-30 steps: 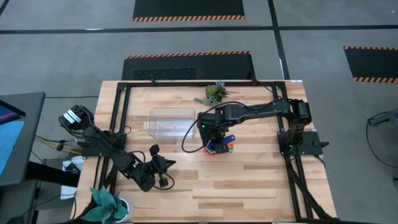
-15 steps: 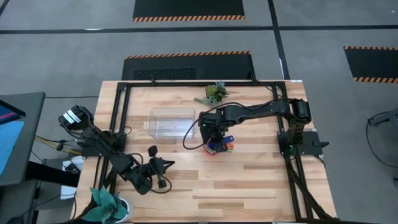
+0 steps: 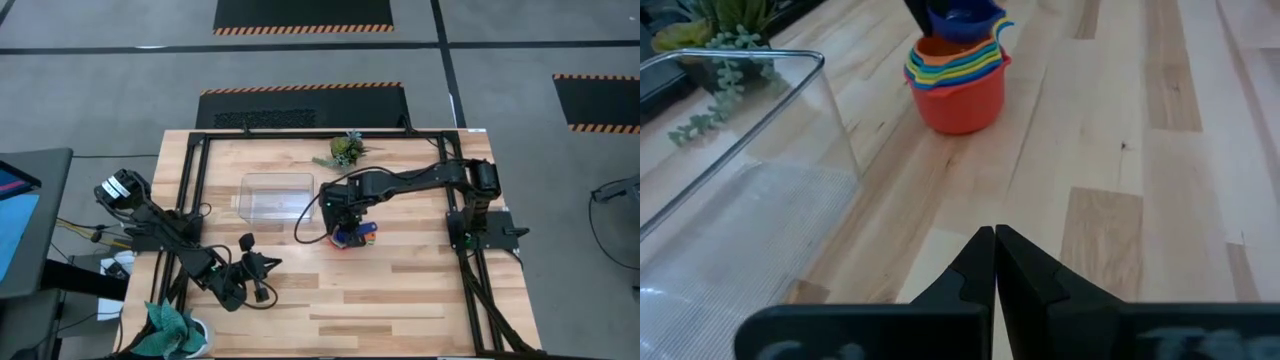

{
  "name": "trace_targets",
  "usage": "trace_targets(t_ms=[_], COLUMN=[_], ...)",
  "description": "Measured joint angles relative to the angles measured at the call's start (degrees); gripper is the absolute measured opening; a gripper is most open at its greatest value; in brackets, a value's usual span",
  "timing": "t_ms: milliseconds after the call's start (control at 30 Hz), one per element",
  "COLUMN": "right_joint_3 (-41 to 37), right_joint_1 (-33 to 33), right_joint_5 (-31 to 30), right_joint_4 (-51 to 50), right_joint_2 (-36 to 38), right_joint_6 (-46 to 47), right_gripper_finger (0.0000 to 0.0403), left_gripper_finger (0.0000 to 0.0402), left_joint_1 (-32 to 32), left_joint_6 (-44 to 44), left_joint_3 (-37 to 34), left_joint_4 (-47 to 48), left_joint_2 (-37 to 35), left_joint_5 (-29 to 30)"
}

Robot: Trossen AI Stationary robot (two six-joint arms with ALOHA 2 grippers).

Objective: Nest measuring cups in basket
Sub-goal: Stack the dark blue measuring cup on top of the orange measuring cup

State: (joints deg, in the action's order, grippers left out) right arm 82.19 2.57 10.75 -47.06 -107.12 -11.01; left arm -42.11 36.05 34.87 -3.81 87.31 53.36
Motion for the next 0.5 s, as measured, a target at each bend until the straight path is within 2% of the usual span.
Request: trace_targets(t_ms=[500], right_joint_3=[0.7], right_joint_1=[-0.2], right_joint_5=[1.6], right_joint_4=[-0.6], right_joint_2=[0.0], right_joint_6=[0.0], right_gripper_finger=[0.0059], left_gripper_finger=[0.0], left_joint_1=[0.7], left_joint_6=[-5.0], left_joint_3=[0.0], left_joint_4=[0.0], left_joint_2=[0.0], left_joint_5=[-0.1])
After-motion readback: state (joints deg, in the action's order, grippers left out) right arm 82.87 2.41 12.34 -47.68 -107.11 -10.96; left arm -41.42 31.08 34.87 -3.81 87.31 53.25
